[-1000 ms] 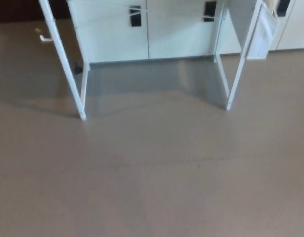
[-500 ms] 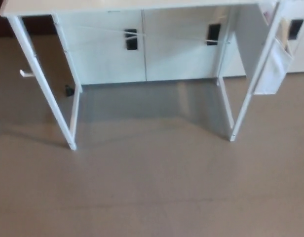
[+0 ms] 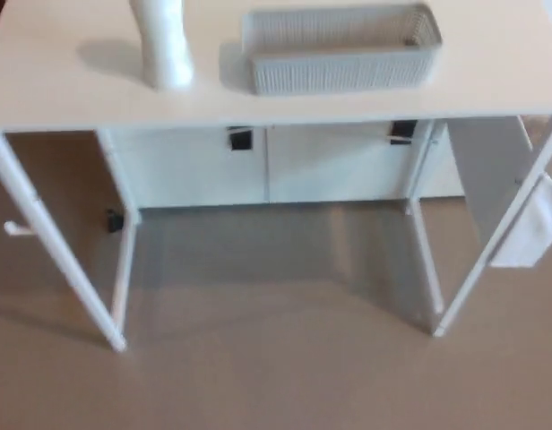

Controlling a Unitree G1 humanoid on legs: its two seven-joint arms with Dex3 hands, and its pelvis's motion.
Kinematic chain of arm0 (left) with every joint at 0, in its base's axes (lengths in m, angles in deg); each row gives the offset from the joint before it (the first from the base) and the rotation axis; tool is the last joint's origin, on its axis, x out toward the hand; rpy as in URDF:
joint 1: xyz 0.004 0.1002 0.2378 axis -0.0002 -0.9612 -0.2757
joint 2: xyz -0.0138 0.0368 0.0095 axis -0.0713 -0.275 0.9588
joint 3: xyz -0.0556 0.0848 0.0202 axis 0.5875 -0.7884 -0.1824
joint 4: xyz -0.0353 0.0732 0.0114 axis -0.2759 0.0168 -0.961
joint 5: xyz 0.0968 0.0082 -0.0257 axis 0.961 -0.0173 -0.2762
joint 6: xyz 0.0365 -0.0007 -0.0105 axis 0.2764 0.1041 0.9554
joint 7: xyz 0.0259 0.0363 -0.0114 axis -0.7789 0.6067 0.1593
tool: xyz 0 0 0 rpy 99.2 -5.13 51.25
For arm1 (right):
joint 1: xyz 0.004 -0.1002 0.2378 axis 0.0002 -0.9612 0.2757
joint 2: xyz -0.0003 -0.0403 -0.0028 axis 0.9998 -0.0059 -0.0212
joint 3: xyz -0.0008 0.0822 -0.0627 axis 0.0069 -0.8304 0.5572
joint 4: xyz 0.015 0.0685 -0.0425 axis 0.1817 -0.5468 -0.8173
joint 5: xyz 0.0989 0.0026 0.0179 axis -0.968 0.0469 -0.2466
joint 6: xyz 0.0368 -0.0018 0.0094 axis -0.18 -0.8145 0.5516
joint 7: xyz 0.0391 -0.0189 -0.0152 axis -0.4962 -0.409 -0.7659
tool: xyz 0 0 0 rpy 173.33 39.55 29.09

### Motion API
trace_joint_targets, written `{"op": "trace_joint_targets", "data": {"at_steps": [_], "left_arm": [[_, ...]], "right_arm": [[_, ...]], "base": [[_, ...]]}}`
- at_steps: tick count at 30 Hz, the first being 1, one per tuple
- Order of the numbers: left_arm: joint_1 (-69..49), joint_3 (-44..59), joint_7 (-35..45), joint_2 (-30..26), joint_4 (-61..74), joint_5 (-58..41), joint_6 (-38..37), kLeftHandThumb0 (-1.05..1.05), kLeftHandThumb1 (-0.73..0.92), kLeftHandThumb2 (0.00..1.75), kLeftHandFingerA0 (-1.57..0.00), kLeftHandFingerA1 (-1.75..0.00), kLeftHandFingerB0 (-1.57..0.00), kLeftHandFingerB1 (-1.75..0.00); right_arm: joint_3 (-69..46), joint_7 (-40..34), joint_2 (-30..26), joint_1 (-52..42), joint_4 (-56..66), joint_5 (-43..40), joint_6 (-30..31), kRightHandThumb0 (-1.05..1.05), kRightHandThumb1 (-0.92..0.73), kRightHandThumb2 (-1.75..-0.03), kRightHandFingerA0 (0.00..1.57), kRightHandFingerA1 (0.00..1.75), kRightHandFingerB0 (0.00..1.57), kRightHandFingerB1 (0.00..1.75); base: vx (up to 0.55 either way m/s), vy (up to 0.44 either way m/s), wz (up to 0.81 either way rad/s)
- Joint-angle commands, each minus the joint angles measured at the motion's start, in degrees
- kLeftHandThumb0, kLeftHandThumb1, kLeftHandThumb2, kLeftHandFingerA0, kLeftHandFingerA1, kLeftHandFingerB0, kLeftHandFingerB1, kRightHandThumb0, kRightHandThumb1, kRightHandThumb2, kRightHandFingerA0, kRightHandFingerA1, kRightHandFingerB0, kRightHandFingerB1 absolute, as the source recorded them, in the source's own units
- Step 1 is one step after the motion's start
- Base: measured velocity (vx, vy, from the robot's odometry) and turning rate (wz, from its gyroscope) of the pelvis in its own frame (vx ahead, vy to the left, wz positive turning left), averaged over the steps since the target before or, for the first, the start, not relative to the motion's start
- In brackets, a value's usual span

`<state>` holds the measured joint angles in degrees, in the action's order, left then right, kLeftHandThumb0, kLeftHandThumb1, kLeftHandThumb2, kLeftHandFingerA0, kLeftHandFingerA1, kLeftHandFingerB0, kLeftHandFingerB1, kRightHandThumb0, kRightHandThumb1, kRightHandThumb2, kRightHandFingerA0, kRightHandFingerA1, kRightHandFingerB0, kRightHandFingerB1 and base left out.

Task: The robot walk up to a desk on which a bottle is kept on the left hand side and a container is kept on the right hand side. The robot uses its left hand to pick up the bottle and places it in the container.

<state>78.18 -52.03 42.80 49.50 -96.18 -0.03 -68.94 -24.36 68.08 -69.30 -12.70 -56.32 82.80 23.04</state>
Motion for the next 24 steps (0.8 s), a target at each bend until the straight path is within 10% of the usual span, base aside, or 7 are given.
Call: {"op": "trace_joint_targets", "data": {"at_steps": [1,10,17,18,21,23,24], "left_arm": [[-0.6,-0.2,0.4,-1.0,-0.7,0.4,-0.7,-0.97,0.71,1.12,-0.21,-0.55,0.0,-0.52],[-0.8,-1.6,-0.9,-1.7,0.0,1.7,-1.2,-0.97,0.92,0.68,-0.28,-0.45,0.0,-0.45],[-3.9,-4.1,-0.7,-2.3,-0.6,3.8,-2.7,-1.05,0.78,1.16,-0.24,-0.53,0.0,-0.41],[-4.4,-4.2,-0.4,-2.4,-0.5,3.7,-2.8,-0.97,0.92,0.69,-0.29,-0.42,0.0,-0.39],[-5.3,-6.1,0.6,-3.2,-1.4,5.1,-0.4,-1.0,0.73,1.15,-0.18,-0.49,0.0,-0.41],[-5.3,-6.7,0.3,-3.3,-1.6,5.3,1.2,-0.99,0.91,0.68,-0.3,-0.39,0.0,-0.45],[-5.3,-7.2,0.3,-3.4,-1.5,5.5,2.3,-1.02,0.75,1.15,-0.2,-0.49,0.0,-0.4]], "right_arm": [[-0.2,-0.6,-0.2,-0.8,-1.2,-0.2,-1.0,-0.9,-0.83,-0.65,0.21,0.37,0.21,0.35],[-0.1,-0.6,-0.1,-0.9,-1.6,-0.4,-1.4,-0.9,-0.81,-0.65,0.2,0.37,0.23,0.36],[-0.6,1.1,-0.2,-4.8,-2.7,-1.1,-2.5,-0.88,-0.81,-0.65,0.18,0.37,0.21,0.36],[-0.6,1.3,-0.1,-5.7,-2.0,-1.3,-2.4,-0.92,-0.78,-0.65,0.16,0.37,0.2,0.38],[-0.1,0.9,-0.2,-8.5,-1.0,-0.4,-2.3,-0.93,-0.79,-0.64,0.19,0.38,0.22,0.39],[0.1,0.9,-0.2,-9.4,-0.4,-0.2,-2.0,-0.93,-0.79,-0.64,0.21,0.38,0.22,0.4],[0.1,1.1,-0.3,-9.6,-0.6,-0.4,-1.9,-0.93,-0.77,-0.64,0.2,0.39,0.22,0.4]], "base": [[0.58,0.2,-0.08],[0.41,0.045,0.14],[0.33,-0.218,0.35],[0.29,-0.222,0.01],[0.26,-0.191,-0.12],[0.25,-0.174,-0.29],[0.25,-0.167,-0.23]]}}
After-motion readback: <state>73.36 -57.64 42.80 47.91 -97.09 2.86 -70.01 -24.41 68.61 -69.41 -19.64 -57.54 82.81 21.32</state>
